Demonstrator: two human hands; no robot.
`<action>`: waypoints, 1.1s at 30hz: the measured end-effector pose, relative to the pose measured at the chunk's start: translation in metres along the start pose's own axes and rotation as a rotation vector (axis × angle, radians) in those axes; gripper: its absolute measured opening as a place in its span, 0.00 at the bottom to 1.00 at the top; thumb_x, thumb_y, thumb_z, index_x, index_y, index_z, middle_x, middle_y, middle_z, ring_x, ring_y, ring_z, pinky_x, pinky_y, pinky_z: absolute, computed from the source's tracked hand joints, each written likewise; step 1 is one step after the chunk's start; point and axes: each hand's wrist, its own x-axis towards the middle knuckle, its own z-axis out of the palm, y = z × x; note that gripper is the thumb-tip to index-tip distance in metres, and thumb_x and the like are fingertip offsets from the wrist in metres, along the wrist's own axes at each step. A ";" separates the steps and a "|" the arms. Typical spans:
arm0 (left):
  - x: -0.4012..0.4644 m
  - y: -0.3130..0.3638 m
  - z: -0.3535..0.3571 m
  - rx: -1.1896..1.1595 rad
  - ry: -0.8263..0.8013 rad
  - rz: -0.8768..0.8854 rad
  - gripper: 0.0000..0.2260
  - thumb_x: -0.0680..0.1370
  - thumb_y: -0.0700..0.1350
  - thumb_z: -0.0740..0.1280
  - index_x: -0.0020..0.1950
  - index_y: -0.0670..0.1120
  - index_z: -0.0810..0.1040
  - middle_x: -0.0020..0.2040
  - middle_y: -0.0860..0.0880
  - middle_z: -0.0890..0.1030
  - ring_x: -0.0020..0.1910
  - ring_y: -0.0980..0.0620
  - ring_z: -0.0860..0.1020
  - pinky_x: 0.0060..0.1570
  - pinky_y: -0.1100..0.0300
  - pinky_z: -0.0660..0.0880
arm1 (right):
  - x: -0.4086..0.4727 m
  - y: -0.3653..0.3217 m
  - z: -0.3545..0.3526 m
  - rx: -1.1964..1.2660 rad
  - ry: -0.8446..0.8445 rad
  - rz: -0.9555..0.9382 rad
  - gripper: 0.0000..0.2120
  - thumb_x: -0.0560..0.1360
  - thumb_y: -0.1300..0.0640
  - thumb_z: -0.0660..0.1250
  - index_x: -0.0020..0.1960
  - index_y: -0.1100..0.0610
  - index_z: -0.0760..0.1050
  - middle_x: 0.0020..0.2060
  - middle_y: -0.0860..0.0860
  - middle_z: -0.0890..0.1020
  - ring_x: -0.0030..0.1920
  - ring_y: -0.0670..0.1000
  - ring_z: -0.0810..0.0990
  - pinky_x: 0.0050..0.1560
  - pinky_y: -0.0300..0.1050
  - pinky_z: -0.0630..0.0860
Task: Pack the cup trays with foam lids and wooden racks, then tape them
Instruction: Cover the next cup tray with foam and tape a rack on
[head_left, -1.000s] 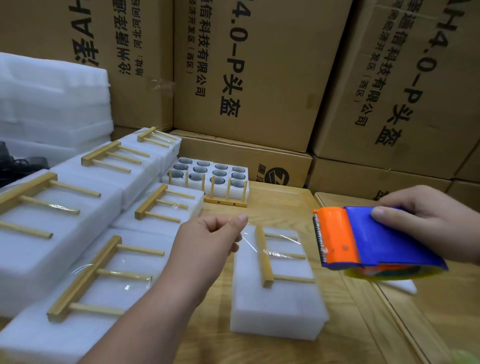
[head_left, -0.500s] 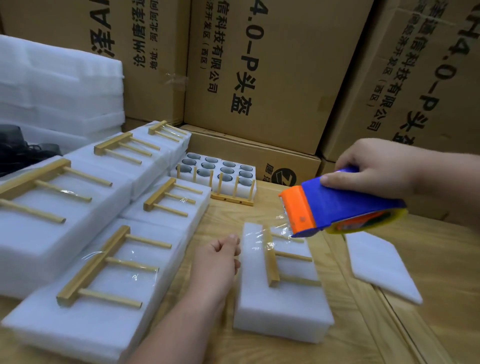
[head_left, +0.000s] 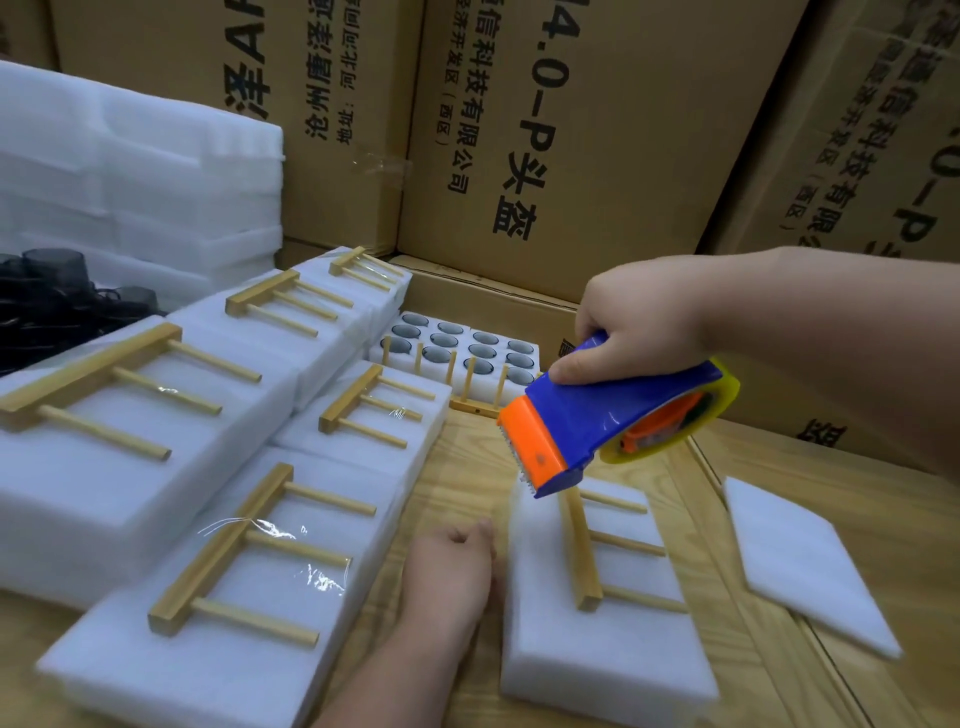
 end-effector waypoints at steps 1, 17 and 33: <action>0.001 0.000 -0.001 0.031 -0.003 0.006 0.18 0.80 0.47 0.68 0.30 0.44 0.76 0.26 0.45 0.78 0.26 0.48 0.76 0.34 0.55 0.75 | 0.002 -0.001 0.001 -0.015 -0.005 -0.001 0.28 0.75 0.28 0.59 0.42 0.52 0.81 0.31 0.47 0.82 0.32 0.46 0.79 0.32 0.41 0.74; 0.007 0.005 0.003 0.424 -0.019 0.074 0.10 0.73 0.56 0.69 0.50 0.53 0.77 0.41 0.53 0.84 0.35 0.53 0.83 0.36 0.58 0.81 | 0.008 0.017 0.025 -0.019 -0.097 0.050 0.31 0.74 0.26 0.58 0.43 0.52 0.82 0.35 0.49 0.84 0.34 0.48 0.81 0.37 0.43 0.77; -0.029 0.027 0.007 0.306 -0.132 0.436 0.34 0.68 0.57 0.64 0.76 0.59 0.65 0.63 0.62 0.73 0.64 0.61 0.72 0.63 0.60 0.70 | -0.018 0.043 0.059 0.236 -0.162 0.128 0.24 0.76 0.30 0.63 0.44 0.50 0.81 0.35 0.46 0.84 0.38 0.47 0.84 0.37 0.40 0.78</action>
